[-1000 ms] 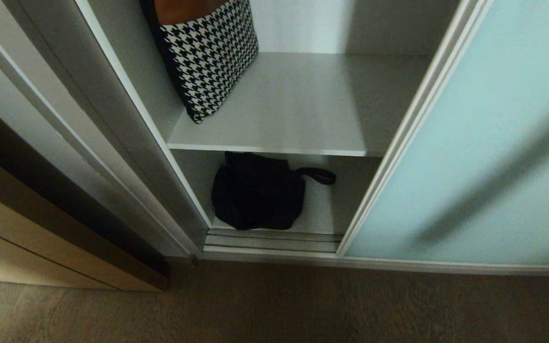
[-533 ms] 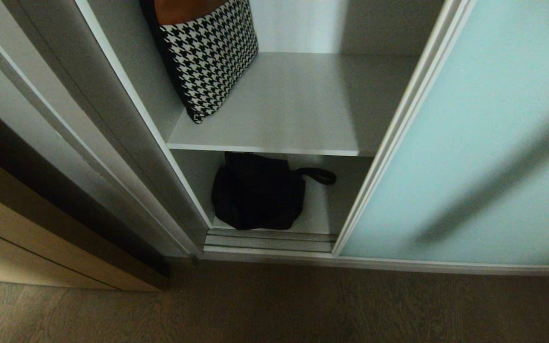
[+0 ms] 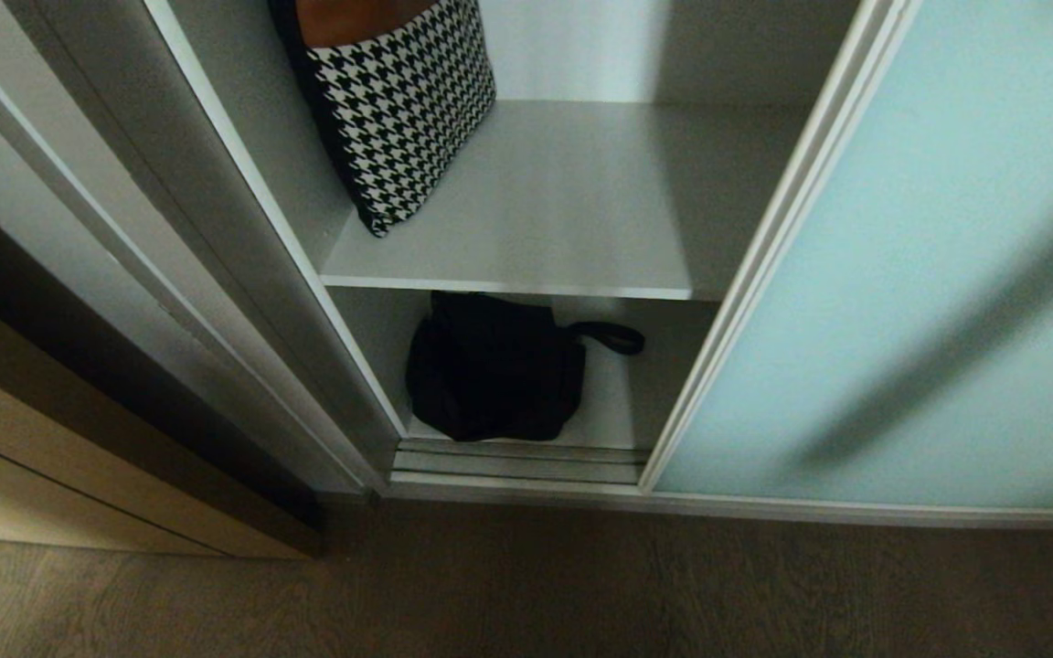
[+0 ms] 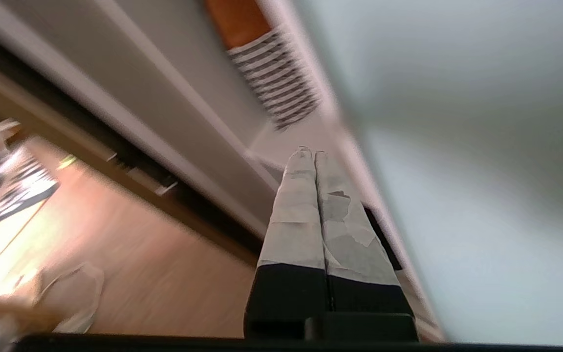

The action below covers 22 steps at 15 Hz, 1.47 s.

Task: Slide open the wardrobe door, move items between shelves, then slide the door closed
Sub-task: Close the door

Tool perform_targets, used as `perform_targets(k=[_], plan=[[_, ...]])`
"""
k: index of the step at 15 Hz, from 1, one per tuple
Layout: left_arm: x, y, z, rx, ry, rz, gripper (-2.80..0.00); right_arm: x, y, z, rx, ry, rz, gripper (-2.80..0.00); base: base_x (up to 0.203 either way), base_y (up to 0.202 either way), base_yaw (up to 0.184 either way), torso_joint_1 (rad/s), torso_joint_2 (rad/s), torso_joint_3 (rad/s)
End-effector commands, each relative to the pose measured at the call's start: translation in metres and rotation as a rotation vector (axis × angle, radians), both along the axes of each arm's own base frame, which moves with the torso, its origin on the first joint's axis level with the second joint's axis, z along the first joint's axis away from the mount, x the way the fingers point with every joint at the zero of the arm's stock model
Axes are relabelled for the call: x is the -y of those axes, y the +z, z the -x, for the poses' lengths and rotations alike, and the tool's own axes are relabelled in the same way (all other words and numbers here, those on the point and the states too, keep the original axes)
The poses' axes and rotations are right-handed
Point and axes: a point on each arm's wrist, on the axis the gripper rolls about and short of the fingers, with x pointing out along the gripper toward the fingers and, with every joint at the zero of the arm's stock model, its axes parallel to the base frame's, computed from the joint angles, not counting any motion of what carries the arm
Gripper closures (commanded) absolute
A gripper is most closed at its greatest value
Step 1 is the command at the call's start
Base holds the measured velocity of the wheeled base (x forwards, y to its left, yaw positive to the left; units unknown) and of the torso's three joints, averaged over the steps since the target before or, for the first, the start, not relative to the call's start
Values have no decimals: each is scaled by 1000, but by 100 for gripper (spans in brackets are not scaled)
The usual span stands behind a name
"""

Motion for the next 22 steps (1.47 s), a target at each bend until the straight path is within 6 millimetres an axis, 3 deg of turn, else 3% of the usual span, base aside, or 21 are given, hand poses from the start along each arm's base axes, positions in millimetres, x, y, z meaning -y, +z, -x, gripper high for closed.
perform_targets(k=[1,3,6,10,15,22], plan=[[0,0,0,-1,1,0,0,-9,-3,-22,-35,-69,-2,0,0,0,0,0,0,0],[0,0,0,-1,1,0,0,-8,-1,-24,-16,-94,-13,0,0,0,0,0,0,0],[0,0,0,-1,1,0,0,1,5,-12,24,-107,-28,0,0,0,0,0,0,0],[0,0,0,-1,1,0,0,-2,3,-20,14,-111,-23,0,0,0,0,0,0,0],[0,0,0,-1,1,0,0,-20,-6,-45,-16,-82,-12,0,0,0,0,0,0,0],[0,0,0,-1,1,0,0,-57,-16,-59,-15,34,35,0,0,0,0,0,0,0]])
